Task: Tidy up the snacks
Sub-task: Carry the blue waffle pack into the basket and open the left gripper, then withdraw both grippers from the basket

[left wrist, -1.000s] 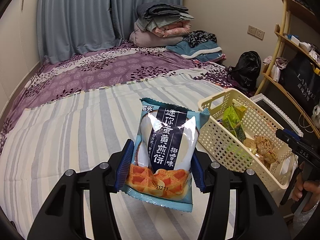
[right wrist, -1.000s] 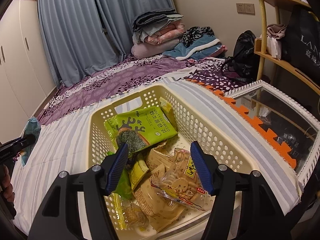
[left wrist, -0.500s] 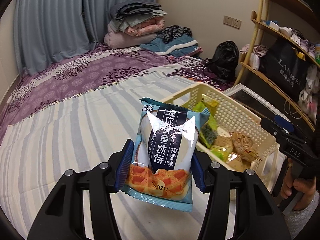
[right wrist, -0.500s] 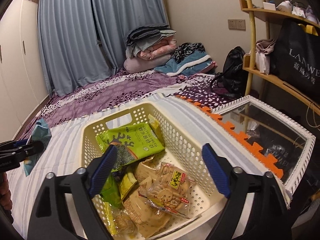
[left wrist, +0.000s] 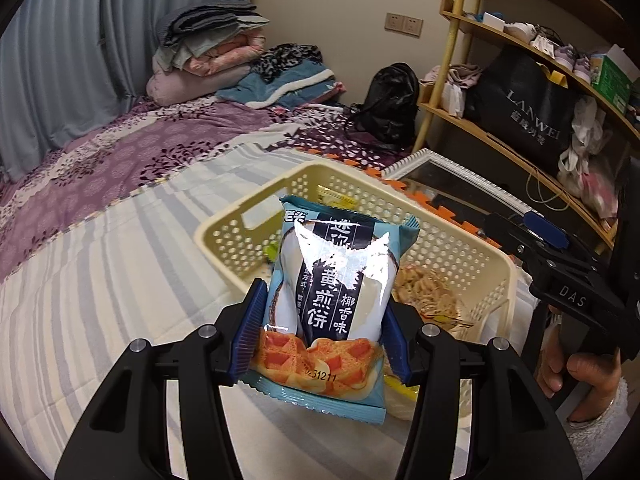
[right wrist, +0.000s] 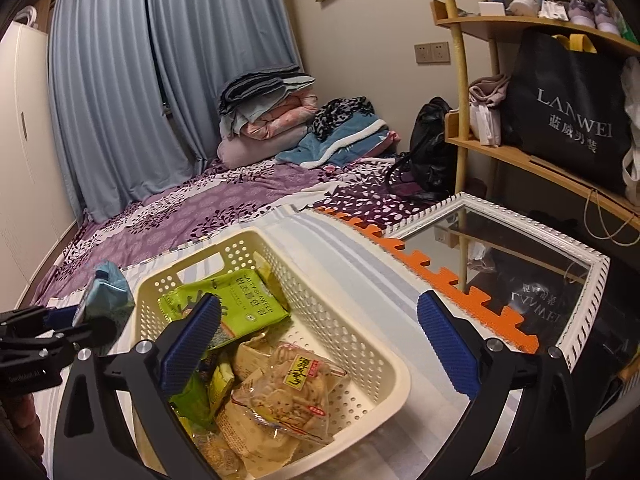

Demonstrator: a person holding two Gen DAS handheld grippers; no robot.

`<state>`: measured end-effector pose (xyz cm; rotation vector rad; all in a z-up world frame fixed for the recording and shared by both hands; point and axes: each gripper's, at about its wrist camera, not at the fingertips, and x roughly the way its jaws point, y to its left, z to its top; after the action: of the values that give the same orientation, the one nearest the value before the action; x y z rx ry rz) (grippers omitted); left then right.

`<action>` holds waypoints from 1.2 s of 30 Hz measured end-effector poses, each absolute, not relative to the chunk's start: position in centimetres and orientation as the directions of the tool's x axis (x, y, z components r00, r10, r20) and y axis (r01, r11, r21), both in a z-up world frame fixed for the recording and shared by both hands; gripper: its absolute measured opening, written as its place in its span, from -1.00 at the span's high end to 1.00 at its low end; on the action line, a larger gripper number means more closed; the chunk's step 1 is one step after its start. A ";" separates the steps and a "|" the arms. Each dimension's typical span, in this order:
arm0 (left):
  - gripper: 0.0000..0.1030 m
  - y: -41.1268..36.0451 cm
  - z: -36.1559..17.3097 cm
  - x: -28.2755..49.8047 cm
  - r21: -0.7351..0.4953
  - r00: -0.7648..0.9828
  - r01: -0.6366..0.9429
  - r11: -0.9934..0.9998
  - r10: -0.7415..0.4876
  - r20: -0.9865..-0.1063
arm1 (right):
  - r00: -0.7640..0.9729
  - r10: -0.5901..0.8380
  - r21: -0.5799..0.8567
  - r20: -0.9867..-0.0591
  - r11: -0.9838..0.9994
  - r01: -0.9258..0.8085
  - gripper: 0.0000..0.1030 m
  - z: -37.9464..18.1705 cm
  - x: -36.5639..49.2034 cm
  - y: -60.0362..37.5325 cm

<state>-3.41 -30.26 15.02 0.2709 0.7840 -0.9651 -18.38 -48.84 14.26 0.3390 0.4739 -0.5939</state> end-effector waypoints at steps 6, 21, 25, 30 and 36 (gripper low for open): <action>-0.06 -32.4 14.3 -4.5 -0.140 0.276 0.845 0.515 -0.646 -0.711 | 0.722 -0.456 0.177 -0.520 0.770 0.613 -0.90 14.1 -18.7 -49.4; -0.84 -31.9 14.3 -3.6 -0.171 0.291 0.825 0.539 -0.664 -0.689 | 0.717 -0.450 0.197 -0.532 0.758 0.622 -0.90 13.9 -18.9 -50.0; -0.85 -31.2 14.5 -3.1 -0.150 0.320 0.813 0.563 -0.647 -0.692 | 0.727 -0.432 0.179 -0.533 0.783 0.596 -0.90 14.2 -18.4 -49.0; -0.95 -30.4 14.8 -3.3 -0.076 0.387 0.802 0.592 -0.613 -0.689 | 0.734 -0.408 0.148 -0.543 0.814 0.561 -0.90 14.4 -17.8 -47.9; -0.95 -29.5 14.9 -3.6 -0.016 0.434 0.793 0.609 -0.584 -0.686 | 0.724 -0.387 0.101 -0.570 0.842 0.530 -0.90 14.5 -17.3 -46.7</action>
<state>-3.58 -29.49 14.90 0.3317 0.7087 -0.8769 -17.25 -46.72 14.52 0.2658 0.5654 -0.5125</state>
